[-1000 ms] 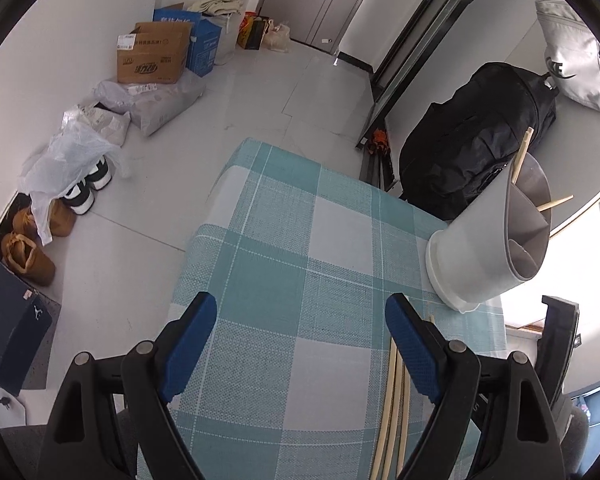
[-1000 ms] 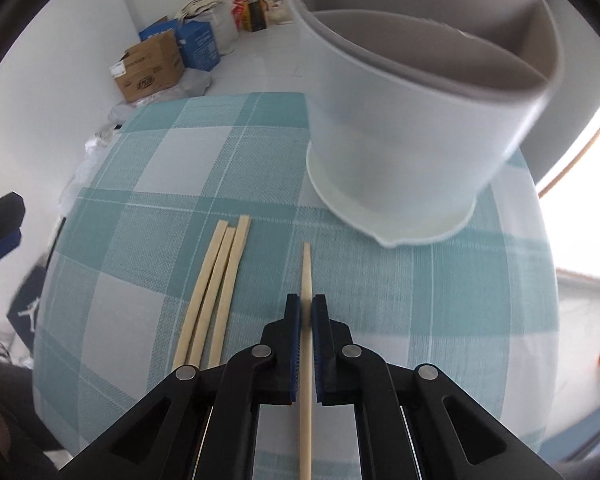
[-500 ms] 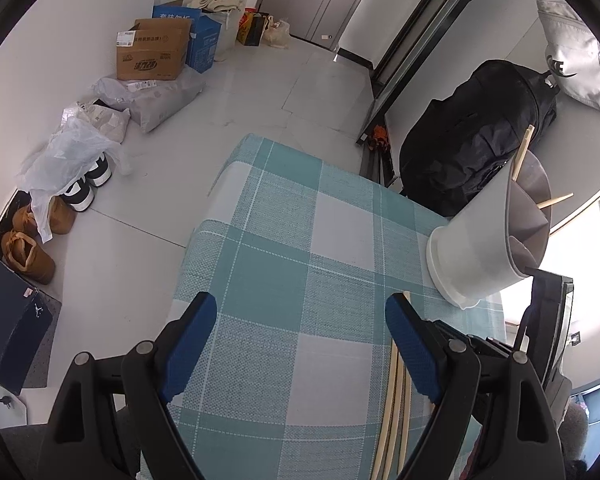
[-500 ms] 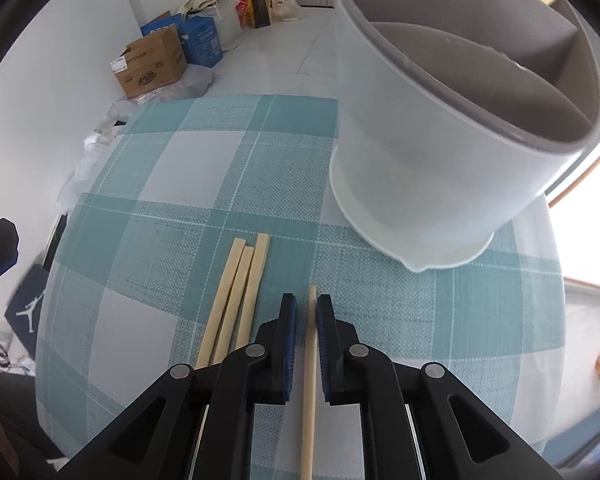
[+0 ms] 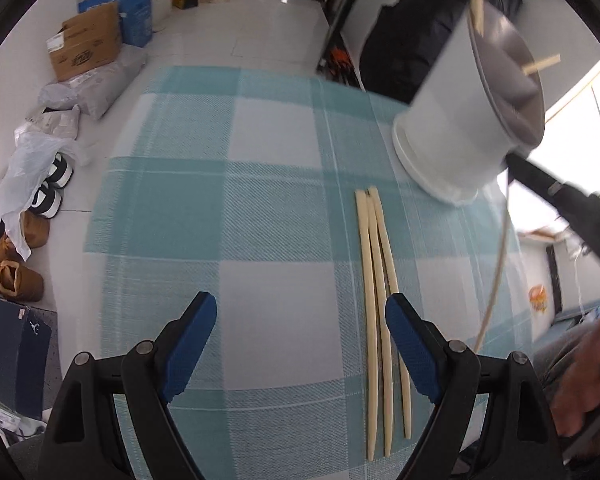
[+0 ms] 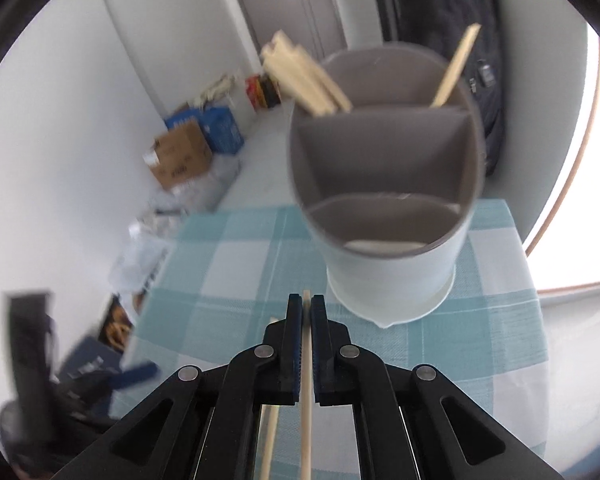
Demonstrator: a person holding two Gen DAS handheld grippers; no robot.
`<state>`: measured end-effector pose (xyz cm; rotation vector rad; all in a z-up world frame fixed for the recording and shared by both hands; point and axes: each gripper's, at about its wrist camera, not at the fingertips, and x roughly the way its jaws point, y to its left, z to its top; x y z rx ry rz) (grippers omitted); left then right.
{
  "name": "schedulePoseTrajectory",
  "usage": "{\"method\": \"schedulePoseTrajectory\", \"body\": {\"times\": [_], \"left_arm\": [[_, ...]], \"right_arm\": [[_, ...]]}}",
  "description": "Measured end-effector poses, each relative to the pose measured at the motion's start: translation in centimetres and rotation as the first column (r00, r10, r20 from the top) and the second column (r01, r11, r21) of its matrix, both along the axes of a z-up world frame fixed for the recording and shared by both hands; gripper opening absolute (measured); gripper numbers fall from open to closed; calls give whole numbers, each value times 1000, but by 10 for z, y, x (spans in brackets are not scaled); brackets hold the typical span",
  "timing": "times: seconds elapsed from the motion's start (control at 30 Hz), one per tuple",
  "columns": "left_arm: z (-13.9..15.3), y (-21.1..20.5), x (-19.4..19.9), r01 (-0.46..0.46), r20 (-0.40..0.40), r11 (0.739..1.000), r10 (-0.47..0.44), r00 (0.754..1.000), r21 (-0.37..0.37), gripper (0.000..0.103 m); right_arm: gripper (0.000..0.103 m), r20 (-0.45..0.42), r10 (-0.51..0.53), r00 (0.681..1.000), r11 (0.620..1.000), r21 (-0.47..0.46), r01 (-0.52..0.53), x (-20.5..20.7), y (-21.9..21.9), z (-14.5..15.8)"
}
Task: Organize utensils
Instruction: 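Grasp a single chopstick with the right gripper and lift it, then grasp a chopstick with the left gripper while the right gripper holds its chopstick raised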
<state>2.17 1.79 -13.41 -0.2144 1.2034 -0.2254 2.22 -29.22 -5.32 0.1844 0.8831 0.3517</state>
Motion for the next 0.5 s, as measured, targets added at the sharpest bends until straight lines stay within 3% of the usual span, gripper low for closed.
{"method": "schedulePoseTrajectory", "body": {"times": [0.1, 0.23, 0.37, 0.5], "left_arm": [[-7, -14, -2, 29, -16, 998, -28, 999, 61, 83], [-8, -23, -6, 39, -10, 993, -38, 999, 112, 83], [-6, -31, -11, 56, 18, 976, -61, 998, 210, 84], [-6, -26, -11, 16, 6, 981, -17, 1000, 194, 84]], "right_arm": [[3, 31, -29, 999, 997, 71, 27, -4, -14, 13], [3, 65, -22, 998, 995, 97, 16, -16, -33, 24], [3, 74, -19, 997, 992, 128, 9, -26, -52, 30], [3, 75, -21, 997, 986, 165, 9, -28, -61, 30]]}}
